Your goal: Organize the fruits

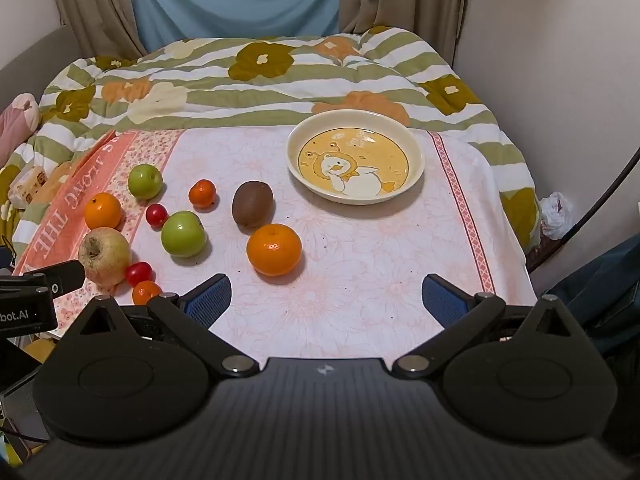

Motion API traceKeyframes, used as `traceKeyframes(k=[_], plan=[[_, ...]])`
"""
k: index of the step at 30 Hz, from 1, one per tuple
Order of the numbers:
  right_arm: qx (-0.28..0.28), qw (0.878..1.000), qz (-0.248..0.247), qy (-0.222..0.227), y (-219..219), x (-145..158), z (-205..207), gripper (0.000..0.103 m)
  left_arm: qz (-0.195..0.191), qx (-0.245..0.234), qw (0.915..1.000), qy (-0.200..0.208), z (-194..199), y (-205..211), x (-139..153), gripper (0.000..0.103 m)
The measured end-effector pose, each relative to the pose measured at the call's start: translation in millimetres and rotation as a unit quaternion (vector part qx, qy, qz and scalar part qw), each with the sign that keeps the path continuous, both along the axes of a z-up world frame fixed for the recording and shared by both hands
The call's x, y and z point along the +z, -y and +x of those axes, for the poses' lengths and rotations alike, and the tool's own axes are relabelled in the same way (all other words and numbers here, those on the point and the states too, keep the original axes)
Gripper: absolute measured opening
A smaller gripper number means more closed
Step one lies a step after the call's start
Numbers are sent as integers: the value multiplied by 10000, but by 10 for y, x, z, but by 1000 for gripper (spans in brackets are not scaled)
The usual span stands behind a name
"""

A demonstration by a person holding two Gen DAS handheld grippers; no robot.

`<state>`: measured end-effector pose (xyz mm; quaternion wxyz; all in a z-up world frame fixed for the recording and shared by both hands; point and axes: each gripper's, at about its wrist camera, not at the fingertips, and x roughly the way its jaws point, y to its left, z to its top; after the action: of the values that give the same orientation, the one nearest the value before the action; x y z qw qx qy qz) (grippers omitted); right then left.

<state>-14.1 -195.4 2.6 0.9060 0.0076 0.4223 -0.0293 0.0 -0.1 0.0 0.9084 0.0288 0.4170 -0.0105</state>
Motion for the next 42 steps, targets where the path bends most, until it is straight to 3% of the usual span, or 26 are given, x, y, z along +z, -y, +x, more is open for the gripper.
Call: traceKeyframes(k=[42], plan=[[5, 10000, -26, 27, 16, 3, -6, 103, 25, 20, 10000, 40, -3, 44, 10, 103]])
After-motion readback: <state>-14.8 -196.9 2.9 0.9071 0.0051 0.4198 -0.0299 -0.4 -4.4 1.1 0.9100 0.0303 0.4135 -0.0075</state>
